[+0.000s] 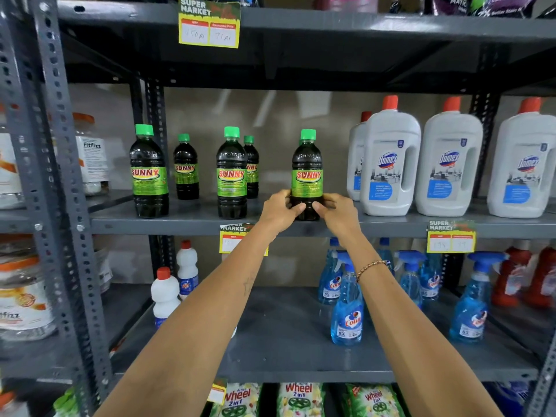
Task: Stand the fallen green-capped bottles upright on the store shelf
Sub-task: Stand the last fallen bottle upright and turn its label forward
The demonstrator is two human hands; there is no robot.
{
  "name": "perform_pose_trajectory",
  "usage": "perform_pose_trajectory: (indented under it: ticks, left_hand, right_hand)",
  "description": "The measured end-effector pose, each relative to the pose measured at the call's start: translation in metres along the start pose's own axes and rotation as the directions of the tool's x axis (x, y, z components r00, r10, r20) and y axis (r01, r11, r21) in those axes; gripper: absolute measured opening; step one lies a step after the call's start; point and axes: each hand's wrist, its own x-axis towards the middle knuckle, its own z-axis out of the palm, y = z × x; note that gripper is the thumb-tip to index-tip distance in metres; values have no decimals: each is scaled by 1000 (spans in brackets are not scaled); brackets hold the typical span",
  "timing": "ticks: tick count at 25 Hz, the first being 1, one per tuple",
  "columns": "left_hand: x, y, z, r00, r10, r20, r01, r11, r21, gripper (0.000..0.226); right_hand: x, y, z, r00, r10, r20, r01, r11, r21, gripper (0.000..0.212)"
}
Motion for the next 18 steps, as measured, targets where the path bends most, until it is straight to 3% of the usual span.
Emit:
perform_pose_trajectory:
  ticks: [8, 11, 14, 18]
  left_hand:
    - [-5, 0, 5, 998, 31, -58, -26, 997, 73, 43]
    - [-11, 0, 8, 982, 50, -181, -38, 997, 70, 36]
    - [-23, -3, -1, 926, 149, -346, -138, 989, 54, 22]
    - [-37, -15, -35, 789, 296, -538, -321, 946, 50, 8]
  right_hand:
    - [-7, -1, 1, 1000, -4, -14, 4, 1000, -20, 38]
    - [-19, -4, 3, 983, -24, -181, 26, 1000, 6, 32]
    - [-33, -9, 11, 899, -199, -390, 227, 974, 26, 16]
    - [-41, -32, 39, 870, -380, -315, 401, 916, 0, 12]
